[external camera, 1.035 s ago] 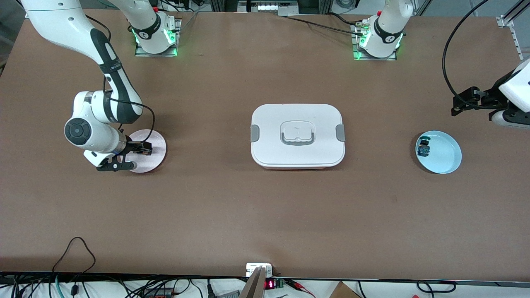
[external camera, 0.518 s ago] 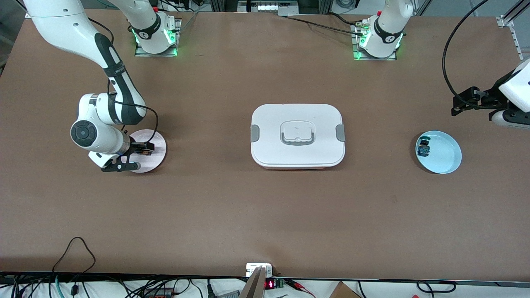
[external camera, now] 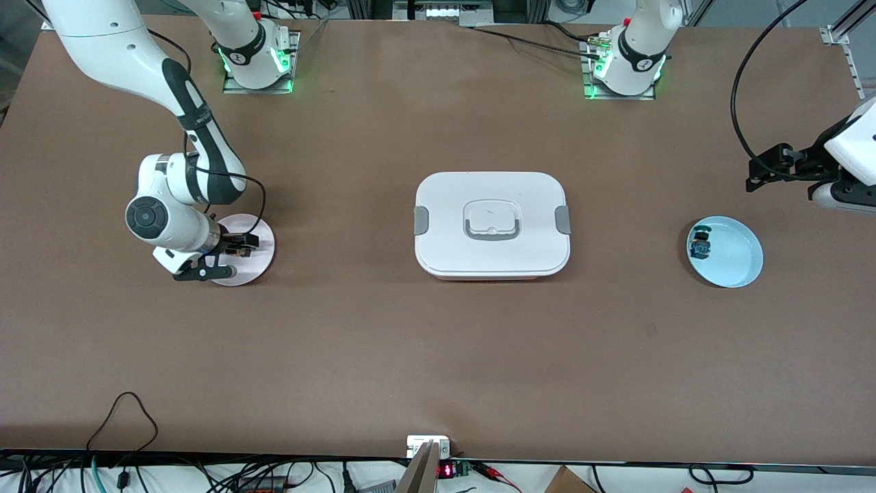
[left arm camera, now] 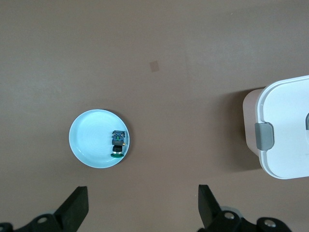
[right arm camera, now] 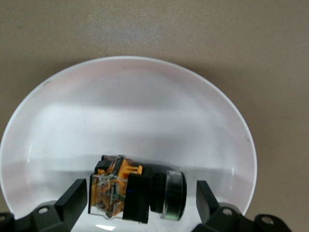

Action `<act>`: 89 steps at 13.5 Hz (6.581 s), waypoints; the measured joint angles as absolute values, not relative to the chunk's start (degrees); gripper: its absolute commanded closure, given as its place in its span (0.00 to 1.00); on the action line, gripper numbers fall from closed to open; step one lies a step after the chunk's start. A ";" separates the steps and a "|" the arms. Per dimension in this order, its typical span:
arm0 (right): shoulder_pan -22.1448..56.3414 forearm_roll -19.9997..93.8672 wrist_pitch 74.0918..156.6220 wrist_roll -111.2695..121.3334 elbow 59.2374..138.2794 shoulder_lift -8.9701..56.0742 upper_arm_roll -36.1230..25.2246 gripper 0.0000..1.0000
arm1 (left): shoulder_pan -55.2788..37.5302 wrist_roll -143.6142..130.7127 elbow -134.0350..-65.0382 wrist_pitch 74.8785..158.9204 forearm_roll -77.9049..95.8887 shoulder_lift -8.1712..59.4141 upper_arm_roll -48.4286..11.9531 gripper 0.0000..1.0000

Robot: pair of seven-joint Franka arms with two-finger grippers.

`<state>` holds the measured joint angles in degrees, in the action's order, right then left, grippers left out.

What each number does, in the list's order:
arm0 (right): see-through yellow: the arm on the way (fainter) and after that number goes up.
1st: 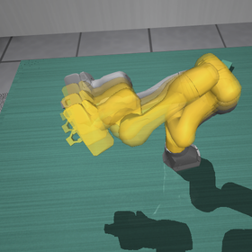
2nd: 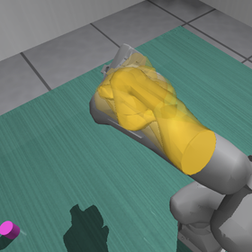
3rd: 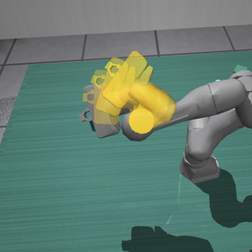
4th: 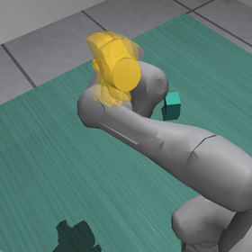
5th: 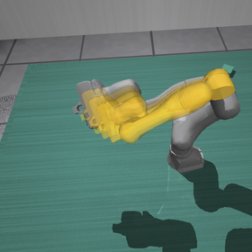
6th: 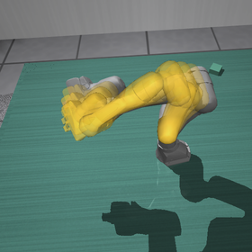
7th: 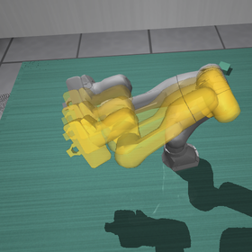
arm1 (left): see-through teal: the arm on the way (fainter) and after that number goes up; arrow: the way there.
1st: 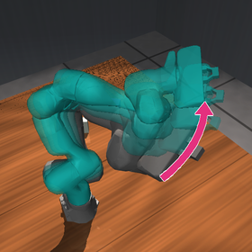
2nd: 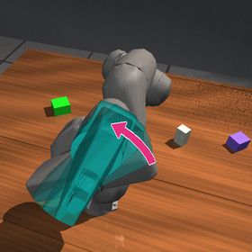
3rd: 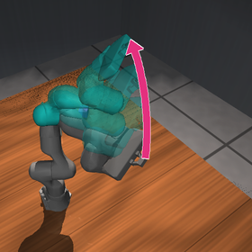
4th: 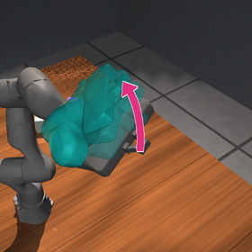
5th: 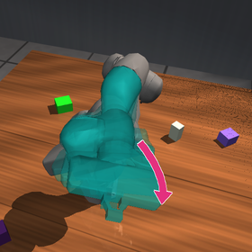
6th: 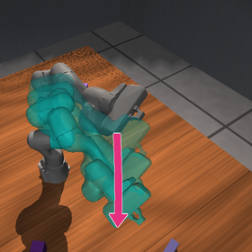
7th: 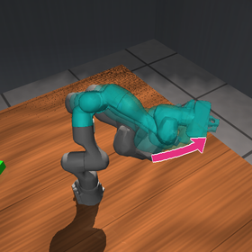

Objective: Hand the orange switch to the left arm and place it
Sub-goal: 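Close the right gripper on the orange switch, then lift the orange switch with the right gripper while the left gripper rises, then carry the switch above the box while the left gripper approaches it, then grasp the orange switch with the left gripper, then open the right gripper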

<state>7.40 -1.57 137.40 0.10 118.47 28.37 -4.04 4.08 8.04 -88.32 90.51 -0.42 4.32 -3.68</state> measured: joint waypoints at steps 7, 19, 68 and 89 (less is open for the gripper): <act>7.40 -1.38 137.55 0.09 118.47 28.70 -4.03 0.74 | 4.08 8.04 -88.32 90.51 -0.42 4.32 -3.68 0.00; 7.40 -1.38 131.46 0.21 116.06 22.81 -3.31 1.00 | 3.90 8.04 -88.23 90.51 -2.24 4.32 -3.81 0.00; 32.17 99.59 120.55 98.29 88.50 23.81 0.77 1.00 | 6.12 -7.86 -100.10 112.34 82.40 13.53 -27.18 0.00; 36.92 100.42 125.57 98.81 87.62 24.20 -2.05 0.25 | 4.49 -7.16 -100.56 114.81 82.48 14.00 -27.03 1.00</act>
